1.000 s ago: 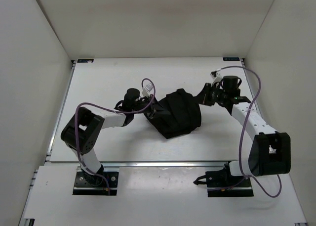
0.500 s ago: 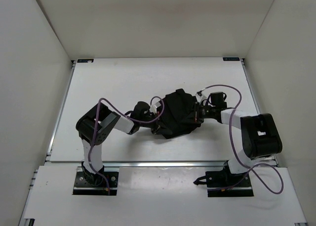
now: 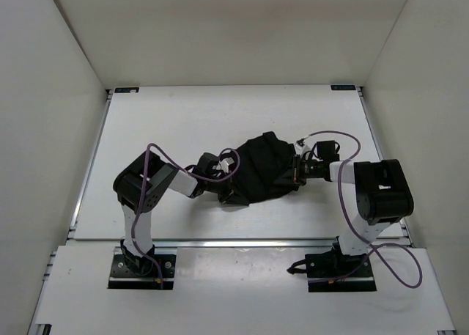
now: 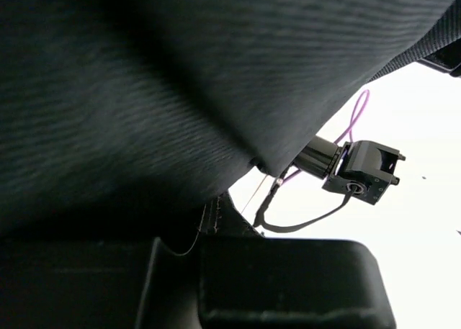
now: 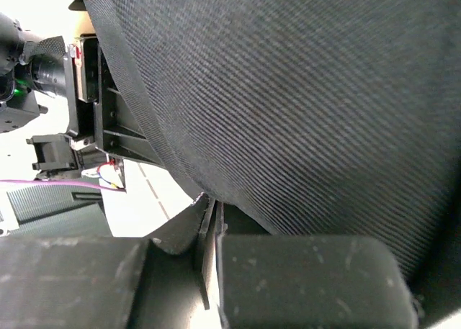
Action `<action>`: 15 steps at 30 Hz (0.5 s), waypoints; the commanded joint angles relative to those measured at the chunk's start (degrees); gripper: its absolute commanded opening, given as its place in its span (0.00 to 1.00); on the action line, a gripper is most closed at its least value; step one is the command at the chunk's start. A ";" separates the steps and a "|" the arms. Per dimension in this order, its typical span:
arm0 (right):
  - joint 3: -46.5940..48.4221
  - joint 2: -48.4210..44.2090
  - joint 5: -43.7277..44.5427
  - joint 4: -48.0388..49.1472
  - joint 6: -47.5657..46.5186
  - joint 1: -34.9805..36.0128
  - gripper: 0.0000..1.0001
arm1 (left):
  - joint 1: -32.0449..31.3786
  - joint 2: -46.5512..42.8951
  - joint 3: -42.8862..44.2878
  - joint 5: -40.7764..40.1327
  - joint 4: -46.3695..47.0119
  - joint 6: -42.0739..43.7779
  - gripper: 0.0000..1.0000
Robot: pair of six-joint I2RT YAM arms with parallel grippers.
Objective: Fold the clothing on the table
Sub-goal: Fold the skirt
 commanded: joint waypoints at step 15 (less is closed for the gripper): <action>15.93 -13.95 0.42 -2.59 5.47 -3.61 0.00 | 8.34 -28.27 -0.07 -10.23 -4.10 10.61 0.00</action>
